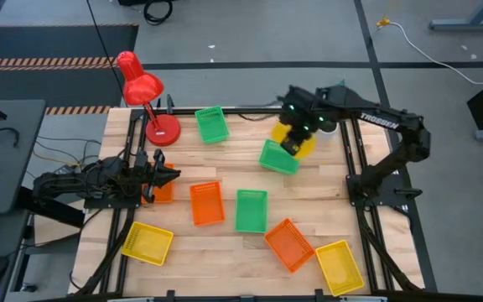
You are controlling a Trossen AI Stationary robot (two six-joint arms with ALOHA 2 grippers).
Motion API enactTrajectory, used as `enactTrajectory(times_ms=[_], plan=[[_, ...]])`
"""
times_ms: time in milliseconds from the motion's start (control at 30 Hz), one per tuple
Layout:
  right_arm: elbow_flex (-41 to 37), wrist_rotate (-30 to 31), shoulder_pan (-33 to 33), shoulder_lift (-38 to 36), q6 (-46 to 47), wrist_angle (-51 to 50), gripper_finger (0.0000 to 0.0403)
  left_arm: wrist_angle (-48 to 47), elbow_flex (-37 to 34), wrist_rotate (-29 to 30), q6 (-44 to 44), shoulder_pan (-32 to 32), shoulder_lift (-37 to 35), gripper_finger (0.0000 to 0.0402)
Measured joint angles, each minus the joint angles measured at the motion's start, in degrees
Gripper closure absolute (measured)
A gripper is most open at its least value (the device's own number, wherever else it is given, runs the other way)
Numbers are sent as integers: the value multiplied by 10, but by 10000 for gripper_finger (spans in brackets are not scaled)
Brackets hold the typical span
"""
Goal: Stack baskets by color
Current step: Move the top right yellow bin to the top center of the table
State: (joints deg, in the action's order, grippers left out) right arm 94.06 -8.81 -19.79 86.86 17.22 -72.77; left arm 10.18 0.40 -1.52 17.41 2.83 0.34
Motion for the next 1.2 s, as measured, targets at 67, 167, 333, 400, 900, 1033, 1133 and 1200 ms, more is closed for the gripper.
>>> enactTrajectory(times_ms=[67, 167, 333, 400, 900, 1033, 1133, 1200], plan=[[56, 1, 5, 40, -44, 21, 395, 4, 0, 0, 0, 0, 0, 372], [133, 1, 7, 118, -140, 47, 395, 12, 0, 0, 0, 0, 0, 367], [224, 2, 1, 237, -406, 33, 393, 35, 0, 0, 0, 0, 0, 368], [237, 8, -4, 269, -528, 31, 393, 41, 0, 0, 0, 0, 0, 371], [239, 69, -116, 385, -769, 71, 394, 65, 0, 3, 0, 0, 0, 372], [222, 36, -130, 388, -807, 72, 394, 66, 0, 8, 0, 0, 0, 379], [195, 19, -130, 387, -817, 66, 394, 66, 0, 14, 0, 0, 0, 380], [169, 29, -125, 387, -820, 91, 394, 65, 0, 18, 0, 0, 0, 379]])
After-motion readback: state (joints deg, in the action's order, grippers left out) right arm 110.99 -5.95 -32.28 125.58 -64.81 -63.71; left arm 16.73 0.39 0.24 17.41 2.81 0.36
